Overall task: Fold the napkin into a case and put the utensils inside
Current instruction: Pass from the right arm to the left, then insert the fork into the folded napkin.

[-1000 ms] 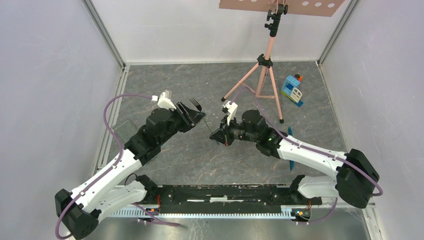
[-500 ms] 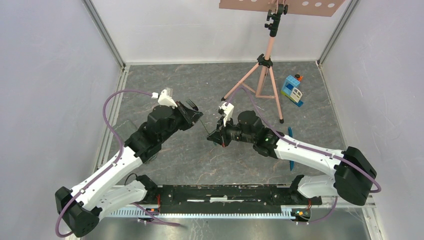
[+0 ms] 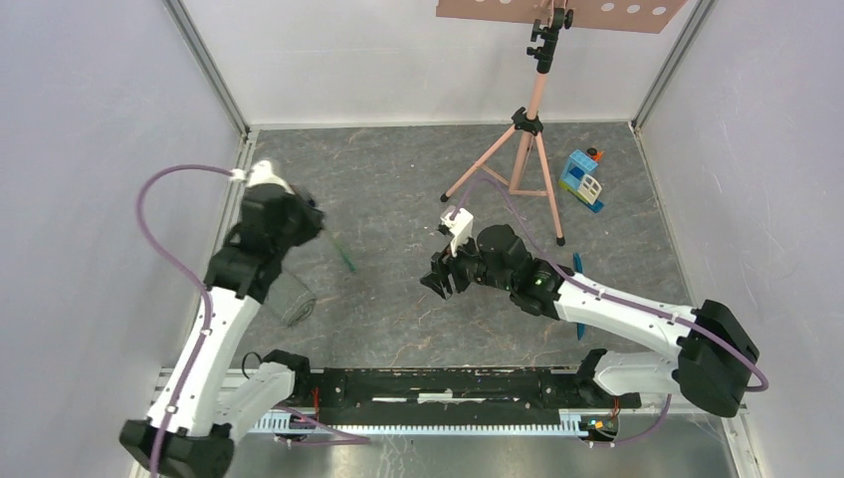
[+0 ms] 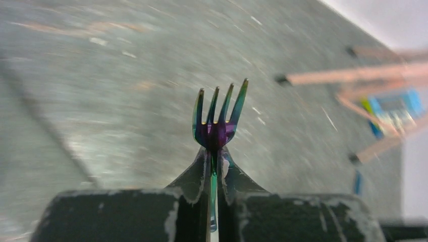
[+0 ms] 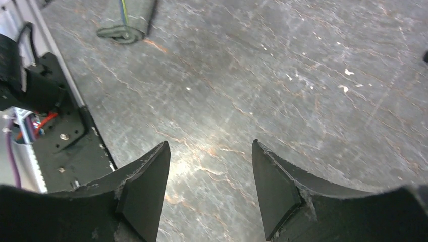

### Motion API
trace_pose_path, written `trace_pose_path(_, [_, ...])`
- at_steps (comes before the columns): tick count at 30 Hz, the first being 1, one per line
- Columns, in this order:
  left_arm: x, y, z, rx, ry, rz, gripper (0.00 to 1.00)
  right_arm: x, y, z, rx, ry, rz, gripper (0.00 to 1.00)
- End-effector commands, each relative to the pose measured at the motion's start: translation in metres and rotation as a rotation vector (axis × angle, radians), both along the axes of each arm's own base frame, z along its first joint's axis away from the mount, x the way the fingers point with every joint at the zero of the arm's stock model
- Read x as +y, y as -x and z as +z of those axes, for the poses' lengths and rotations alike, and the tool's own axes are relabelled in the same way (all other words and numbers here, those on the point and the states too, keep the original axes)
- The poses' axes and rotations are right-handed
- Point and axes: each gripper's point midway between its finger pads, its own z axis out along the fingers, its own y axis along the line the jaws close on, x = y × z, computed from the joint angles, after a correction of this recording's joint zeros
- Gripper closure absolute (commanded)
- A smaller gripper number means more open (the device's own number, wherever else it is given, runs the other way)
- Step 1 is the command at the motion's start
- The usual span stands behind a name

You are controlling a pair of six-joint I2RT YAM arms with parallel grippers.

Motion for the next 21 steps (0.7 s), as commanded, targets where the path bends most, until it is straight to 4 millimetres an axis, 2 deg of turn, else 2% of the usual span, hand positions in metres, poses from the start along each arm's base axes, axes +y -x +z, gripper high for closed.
trace_pose_path(1, [0.099, -0.007, -0.008, 0.099, -0.21, 0.123, 0.98, -0.025, -0.004, -0.023, -0.043, 0.088, -0.013, 0.33])
trace_pose_path(4, [0.166, -0.029, -0.02, 0.157, -0.226, 0.288, 0.98, -0.033, -0.001, -0.039, -0.022, 0.107, 0.003, 0.33])
trace_pose_path(6, [0.193, -0.047, -0.03, 0.166, -0.186, 0.338, 0.98, -0.033, 0.005, -0.043, 0.001, 0.088, 0.026, 0.33])
trace_pose_path(9, [0.219, -0.076, -0.036, 0.151, -0.19, 0.381, 0.98, -0.031, 0.013, -0.045, 0.018, 0.064, 0.06, 0.33])
trace_pose_path(14, [0.266, -0.104, -0.046, 0.129, -0.366, 0.444, 0.98, -0.022, 0.03, -0.039, -0.055, 0.097, 0.097, 0.32])
trace_pose_path(17, [0.292, -0.107, -0.057, 0.14, -0.438, 0.466, 0.98, -0.024, 0.033, -0.037, -0.107, 0.13, 0.077, 0.3])
trace_pose_path(21, [0.315, -0.1, -0.075, 0.226, -0.446, 0.511, 0.98, -0.024, 0.037, -0.039, -0.146, 0.163, 0.057, 0.26])
